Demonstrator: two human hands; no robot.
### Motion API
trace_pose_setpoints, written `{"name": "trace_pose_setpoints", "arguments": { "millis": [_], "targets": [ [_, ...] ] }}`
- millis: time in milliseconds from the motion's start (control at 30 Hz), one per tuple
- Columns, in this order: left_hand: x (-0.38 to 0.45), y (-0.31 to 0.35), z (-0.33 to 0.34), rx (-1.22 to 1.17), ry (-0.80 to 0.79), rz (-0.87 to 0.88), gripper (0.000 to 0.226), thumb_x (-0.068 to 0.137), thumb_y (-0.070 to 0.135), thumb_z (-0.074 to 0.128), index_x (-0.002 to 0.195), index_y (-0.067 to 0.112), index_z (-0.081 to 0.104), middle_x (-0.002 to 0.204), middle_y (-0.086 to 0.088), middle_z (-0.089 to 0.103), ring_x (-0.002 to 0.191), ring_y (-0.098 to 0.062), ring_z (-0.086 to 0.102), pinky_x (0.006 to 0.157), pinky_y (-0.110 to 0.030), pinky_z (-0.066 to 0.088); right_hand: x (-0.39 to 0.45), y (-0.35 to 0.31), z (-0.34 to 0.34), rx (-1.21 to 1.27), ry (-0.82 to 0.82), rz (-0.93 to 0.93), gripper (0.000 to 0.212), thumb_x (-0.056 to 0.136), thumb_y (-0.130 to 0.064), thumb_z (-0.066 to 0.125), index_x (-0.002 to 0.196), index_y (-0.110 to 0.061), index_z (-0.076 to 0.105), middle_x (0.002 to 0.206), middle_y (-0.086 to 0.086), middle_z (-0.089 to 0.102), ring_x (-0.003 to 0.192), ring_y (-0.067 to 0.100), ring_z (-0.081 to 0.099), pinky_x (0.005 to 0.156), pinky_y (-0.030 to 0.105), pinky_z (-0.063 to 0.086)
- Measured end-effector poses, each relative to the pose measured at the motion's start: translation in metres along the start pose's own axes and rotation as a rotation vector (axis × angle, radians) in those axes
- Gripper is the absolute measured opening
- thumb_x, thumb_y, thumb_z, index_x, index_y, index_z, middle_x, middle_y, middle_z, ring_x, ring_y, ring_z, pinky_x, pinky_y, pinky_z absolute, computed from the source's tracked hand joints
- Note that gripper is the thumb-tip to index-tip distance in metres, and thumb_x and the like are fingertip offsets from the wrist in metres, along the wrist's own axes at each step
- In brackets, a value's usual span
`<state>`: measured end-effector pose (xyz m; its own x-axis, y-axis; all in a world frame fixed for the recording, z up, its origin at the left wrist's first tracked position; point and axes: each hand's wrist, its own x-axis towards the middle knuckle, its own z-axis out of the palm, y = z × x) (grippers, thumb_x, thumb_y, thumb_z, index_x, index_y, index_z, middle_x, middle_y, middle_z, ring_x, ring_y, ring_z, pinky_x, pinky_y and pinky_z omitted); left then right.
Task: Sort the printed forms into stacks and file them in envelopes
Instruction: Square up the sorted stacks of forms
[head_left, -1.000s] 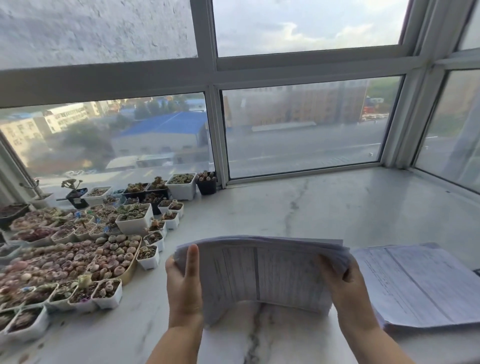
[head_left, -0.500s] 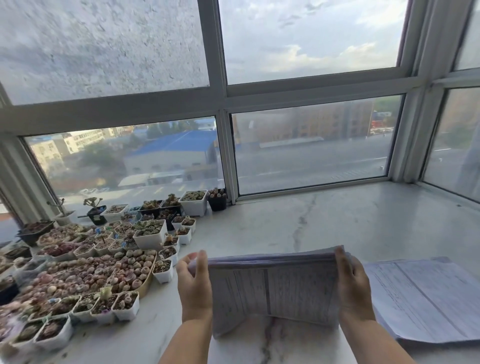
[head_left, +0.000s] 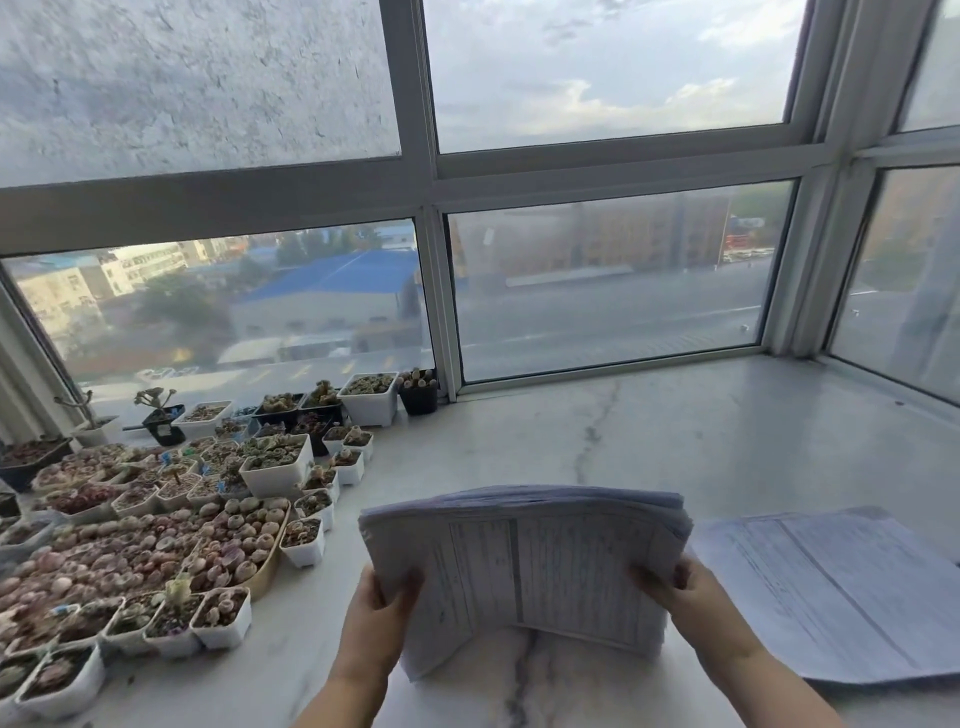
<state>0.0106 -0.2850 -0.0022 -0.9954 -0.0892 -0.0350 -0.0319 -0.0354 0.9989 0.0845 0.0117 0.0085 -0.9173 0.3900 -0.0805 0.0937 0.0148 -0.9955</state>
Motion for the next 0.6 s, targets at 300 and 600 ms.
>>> {"name": "trace_pose_setpoints", "arguments": {
  "millis": [300, 600],
  "targets": [
    [0.003, 0.012, -0.013, -0.088, -0.033, 0.181, 0.047, 0.076, 0.024, 0.079, 0.116, 0.025, 0.056, 0.113, 0.0, 0.068, 0.108, -0.016, 0.062, 0.091, -0.042, 0.048, -0.004, -0.005, 0.003, 0.064, -0.039, -0.118, 0.026, 0.088, -0.007, 0.067, 0.112, -0.017, 0.066, 0.105, 0.004, 0.073, 0.102, 0.019, 0.066, 0.089, 0.039, 0.051],
    [0.003, 0.002, -0.008, -0.147, 0.024, 0.088, 0.019, 0.095, 0.012, 0.053, 0.106, 0.026, 0.059, 0.109, -0.003, 0.066, 0.101, -0.022, 0.059, 0.086, -0.044, 0.048, 0.001, -0.006, 0.016, 0.217, -0.006, -0.077, 0.015, 0.089, -0.003, 0.062, 0.099, -0.01, 0.069, 0.091, 0.004, 0.073, 0.085, 0.019, 0.063, 0.072, 0.032, 0.049]
  ]
}}
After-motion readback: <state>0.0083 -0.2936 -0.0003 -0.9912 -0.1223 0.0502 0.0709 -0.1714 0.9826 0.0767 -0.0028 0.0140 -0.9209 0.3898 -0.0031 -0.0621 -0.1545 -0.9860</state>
